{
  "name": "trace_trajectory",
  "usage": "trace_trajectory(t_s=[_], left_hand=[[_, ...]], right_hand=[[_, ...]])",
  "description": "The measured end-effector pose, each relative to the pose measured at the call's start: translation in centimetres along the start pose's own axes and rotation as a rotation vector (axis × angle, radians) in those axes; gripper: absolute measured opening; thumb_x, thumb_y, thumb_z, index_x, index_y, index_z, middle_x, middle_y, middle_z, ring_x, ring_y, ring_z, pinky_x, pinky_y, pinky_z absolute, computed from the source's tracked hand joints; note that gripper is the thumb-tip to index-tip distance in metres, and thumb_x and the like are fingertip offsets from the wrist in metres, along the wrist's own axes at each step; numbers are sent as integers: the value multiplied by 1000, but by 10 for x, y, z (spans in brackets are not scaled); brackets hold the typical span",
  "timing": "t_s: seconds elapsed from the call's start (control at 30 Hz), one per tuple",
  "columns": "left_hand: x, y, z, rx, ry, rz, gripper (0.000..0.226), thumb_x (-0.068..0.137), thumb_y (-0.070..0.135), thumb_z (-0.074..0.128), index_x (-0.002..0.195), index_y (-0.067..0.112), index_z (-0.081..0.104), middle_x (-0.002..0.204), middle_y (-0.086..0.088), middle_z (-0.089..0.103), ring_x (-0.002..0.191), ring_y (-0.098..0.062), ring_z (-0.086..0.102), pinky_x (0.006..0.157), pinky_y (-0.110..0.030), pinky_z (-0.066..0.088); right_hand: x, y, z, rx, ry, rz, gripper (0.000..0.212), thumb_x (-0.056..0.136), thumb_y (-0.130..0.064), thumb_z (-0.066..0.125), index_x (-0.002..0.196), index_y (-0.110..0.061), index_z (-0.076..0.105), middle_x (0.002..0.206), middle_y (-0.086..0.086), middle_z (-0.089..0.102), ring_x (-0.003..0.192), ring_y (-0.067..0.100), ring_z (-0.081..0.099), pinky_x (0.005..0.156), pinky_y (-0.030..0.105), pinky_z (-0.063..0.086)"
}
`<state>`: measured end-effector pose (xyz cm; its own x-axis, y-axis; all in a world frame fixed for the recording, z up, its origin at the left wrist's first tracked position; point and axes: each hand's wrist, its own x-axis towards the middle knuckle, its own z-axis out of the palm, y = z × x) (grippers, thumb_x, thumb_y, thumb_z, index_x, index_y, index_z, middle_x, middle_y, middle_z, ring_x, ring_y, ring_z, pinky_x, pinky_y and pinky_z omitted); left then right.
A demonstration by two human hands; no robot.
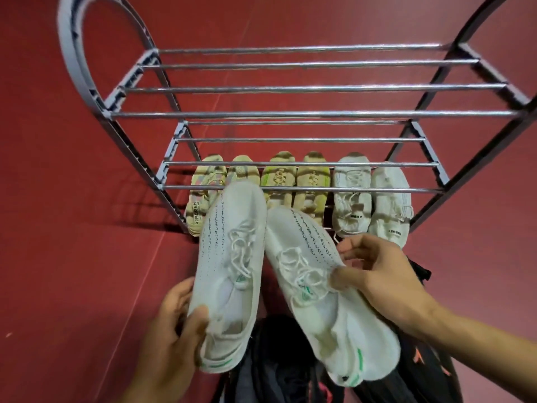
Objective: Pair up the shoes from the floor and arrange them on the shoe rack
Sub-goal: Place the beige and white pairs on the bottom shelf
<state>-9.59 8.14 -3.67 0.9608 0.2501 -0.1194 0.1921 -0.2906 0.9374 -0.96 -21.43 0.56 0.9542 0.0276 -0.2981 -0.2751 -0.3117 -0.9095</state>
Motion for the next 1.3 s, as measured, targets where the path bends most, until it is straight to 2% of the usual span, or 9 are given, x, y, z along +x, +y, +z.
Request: trace_trajectory(t_s=[0.2,0.4,0.5,0.57,0.7,0.87,0.97,1.13,1.3], left_hand=[[65,75,9,-195,79,110,23,95,0,57,105,17,68,85,10,79,74,-1,71,66,-14,55],[148,109,10,-74,214,-10,30,80,34,53,58,15,61,64,-4,59,66,-22,51,64,-35,38],[185,111,5,-15,266,-95,34,74,40,56,67,9,68,70,-8,66,69,-22,53,69,-37,42],[201,108,3,32,290,-97,28,84,31,59,68,9,66,74,-12,66,75,-25,56,69,-38,41],[214,93,1,160,361,-86,23,99,27,49,104,13,67,108,-14,71,107,-35,62,86,-36,43],[197,70,6,467,254,197,58,94,52,38,137,15,45,142,-15,49,133,-33,42,112,-45,35],[187,77,13,644,126,333,84,78,70,60,145,24,39,143,-4,50,132,-27,46,109,-45,41],[189,85,11,641,204,360,42,70,31,82,106,17,65,101,-7,74,98,-32,68,72,-30,43],[193,75,-4,794,116,407,29,76,33,71,95,19,54,97,-7,69,95,-35,64,75,-37,48]], right_hand=[[20,-64,-9,249,92,-91,25,69,12,76,88,-3,69,76,13,71,66,23,66,63,33,53],[103,-96,34,309,208,41,19,64,-8,75,63,-6,56,59,8,44,59,20,41,52,30,33],[141,-97,54,341,270,43,23,76,-14,77,61,-18,60,59,1,56,60,22,50,56,30,42],[155,-102,58,182,253,29,15,87,-27,73,92,-14,70,87,6,70,81,26,63,70,34,51],[143,-102,52,-51,102,-64,59,92,-47,66,140,-15,54,132,4,62,113,21,58,94,31,46],[120,-87,58,-640,-148,-311,104,67,-61,84,153,-35,32,164,8,25,151,32,24,120,43,31],[130,-81,72,-683,-4,-317,92,57,-61,85,136,-30,48,149,7,40,136,29,44,104,37,47],[135,-94,109,-499,72,-447,44,54,-57,78,75,-32,48,121,-1,55,102,19,65,80,29,52],[142,-83,122,-760,-101,-548,70,65,-51,84,121,-18,59,147,3,45,133,30,47,101,34,48]])
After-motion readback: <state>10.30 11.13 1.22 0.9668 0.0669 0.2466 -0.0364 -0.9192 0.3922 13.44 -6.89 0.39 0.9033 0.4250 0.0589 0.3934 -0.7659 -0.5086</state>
